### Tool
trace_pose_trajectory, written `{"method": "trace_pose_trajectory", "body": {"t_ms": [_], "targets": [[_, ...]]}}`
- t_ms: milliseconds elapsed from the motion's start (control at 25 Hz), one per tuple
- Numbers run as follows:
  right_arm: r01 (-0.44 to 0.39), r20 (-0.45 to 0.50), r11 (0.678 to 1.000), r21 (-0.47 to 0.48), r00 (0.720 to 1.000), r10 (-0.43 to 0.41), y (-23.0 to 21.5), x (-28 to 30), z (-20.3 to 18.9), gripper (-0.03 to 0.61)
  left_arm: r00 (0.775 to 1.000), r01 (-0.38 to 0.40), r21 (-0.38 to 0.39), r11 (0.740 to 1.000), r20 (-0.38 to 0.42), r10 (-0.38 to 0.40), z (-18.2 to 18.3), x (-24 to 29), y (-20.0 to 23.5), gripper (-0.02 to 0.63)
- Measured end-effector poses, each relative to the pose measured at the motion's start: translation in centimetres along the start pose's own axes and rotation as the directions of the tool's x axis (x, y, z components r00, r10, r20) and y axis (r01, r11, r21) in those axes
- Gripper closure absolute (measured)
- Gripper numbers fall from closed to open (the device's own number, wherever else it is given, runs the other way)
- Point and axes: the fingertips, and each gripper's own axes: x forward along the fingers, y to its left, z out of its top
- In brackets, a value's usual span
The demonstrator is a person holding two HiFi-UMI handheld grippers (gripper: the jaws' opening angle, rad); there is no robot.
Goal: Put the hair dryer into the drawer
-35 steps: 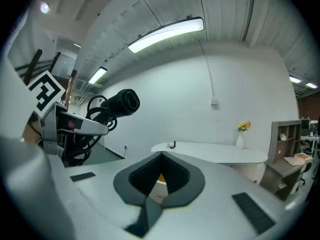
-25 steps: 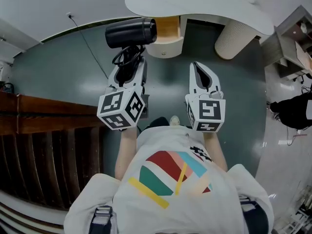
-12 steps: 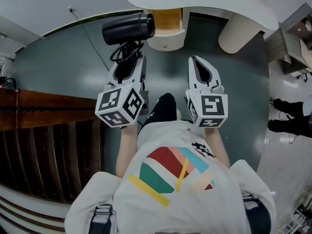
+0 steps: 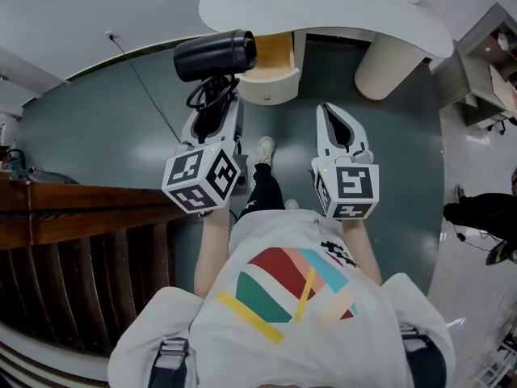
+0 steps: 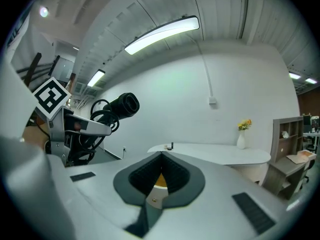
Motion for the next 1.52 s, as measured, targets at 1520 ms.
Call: {"method": "trace_pose_trajectory", "body": {"t_ms": [1520], "targets": [[0.077, -0.070, 0.995, 0.057, 0.995, -0.073, -8.6, 36.2, 5.6, 0.566, 0.997, 0.034, 0.021, 0.999, -0.072, -0.033, 8.9, 34.5, 14.6, 0.407]]}}
